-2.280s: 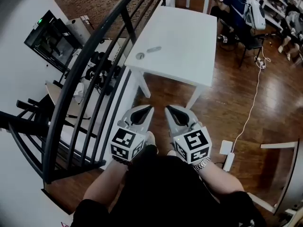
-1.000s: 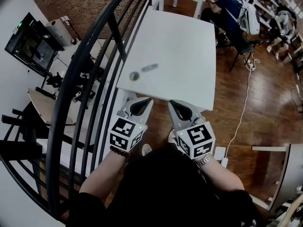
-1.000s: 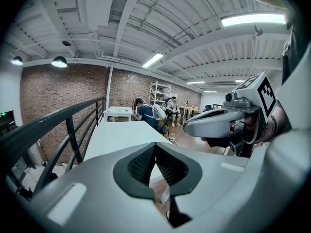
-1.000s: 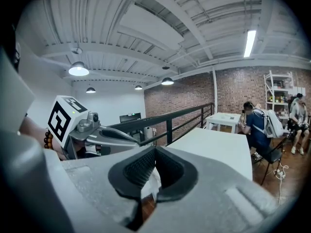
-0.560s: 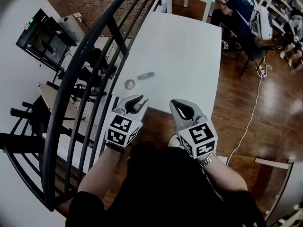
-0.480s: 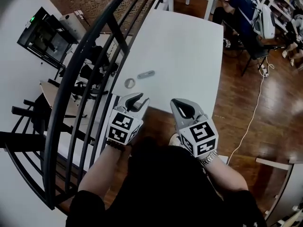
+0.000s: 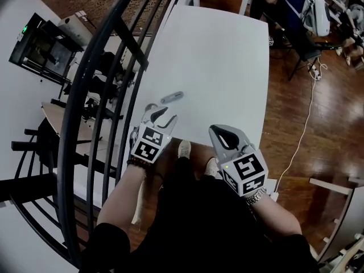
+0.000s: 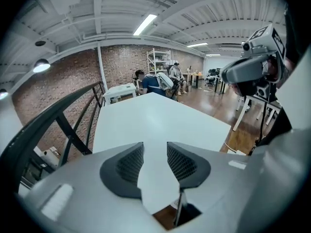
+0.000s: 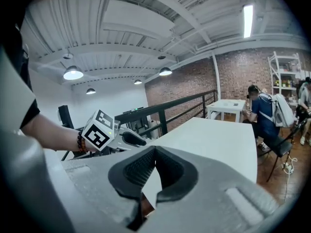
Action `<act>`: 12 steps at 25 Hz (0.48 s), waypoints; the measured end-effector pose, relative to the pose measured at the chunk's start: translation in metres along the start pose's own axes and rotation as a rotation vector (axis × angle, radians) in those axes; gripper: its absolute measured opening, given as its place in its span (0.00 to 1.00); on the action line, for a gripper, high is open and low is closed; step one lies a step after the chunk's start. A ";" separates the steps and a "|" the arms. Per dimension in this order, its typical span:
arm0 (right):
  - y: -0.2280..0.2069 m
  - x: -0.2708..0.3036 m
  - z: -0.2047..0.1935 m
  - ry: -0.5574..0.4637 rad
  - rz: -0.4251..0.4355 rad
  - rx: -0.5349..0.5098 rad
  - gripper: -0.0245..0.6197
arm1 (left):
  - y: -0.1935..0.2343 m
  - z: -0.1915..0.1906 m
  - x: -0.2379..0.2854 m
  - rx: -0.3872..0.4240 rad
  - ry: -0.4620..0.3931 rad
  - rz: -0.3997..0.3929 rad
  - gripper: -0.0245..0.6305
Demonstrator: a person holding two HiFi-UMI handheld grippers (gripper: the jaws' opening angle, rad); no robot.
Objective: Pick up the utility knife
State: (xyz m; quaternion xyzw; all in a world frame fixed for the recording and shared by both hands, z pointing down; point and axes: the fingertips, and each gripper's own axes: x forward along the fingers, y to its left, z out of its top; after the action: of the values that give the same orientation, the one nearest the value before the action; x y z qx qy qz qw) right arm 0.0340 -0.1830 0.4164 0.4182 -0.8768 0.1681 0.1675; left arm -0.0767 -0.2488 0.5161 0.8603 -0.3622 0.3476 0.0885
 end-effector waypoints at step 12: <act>-0.033 0.060 -0.010 0.126 -0.185 0.110 0.03 | 0.038 -0.057 0.115 0.131 0.155 -0.233 0.35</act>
State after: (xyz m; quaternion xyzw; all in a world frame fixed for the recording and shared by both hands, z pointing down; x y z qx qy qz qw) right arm 0.0257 -0.2386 0.4561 0.4944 -0.8118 0.2256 0.2138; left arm -0.0765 -0.3173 0.6310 0.8711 -0.2284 0.4233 0.0996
